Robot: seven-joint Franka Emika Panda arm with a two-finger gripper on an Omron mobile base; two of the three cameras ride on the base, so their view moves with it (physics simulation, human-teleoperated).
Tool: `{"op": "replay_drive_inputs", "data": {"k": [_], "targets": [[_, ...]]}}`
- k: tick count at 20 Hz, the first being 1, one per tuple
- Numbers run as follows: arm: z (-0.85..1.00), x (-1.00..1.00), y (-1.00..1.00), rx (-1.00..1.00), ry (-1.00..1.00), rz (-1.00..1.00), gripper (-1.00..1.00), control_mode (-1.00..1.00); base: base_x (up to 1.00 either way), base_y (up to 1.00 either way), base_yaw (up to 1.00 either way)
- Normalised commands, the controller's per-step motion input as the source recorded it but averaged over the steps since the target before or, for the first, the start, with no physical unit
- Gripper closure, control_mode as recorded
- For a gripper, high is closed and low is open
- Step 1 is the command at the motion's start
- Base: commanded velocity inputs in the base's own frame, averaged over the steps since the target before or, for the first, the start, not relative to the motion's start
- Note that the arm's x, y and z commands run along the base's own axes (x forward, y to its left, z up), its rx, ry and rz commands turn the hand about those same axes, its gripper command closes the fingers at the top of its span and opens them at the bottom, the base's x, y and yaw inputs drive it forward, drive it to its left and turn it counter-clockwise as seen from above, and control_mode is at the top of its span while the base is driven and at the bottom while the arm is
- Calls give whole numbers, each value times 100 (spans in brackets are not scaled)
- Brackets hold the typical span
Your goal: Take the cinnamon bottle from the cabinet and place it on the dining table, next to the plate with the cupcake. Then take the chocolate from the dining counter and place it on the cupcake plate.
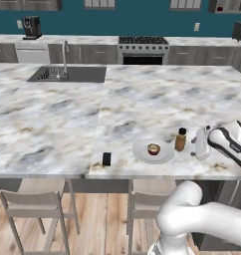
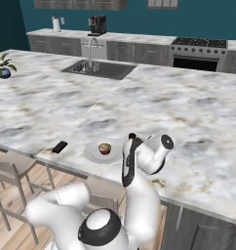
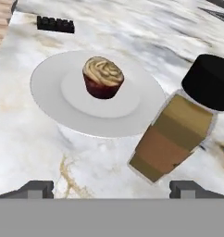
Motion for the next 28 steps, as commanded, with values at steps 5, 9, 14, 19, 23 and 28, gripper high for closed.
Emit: {"op": "replay_drive_inputs", "data": {"k": [5, 9, 14, 19, 23, 28], "targets": [[27, -33, 10, -5, 12, -37, -100, -100, 0, 0, 0], [26, -17, 30, -16, 15, -29, -100, -100, 0, 0, 0], [25, -14, 38, -13, 22, -6, -100, -100, 0, 0, 0], [4, -25, 40, 0, 5, 0, -100, -100, 0, 0, 0], [0, -9, 57, 0, 0, -1, -100, -100, 0, 0, 0], [8, 8, 65, 3, 0, -17, -100, -100, 0, 0, 0]]}}
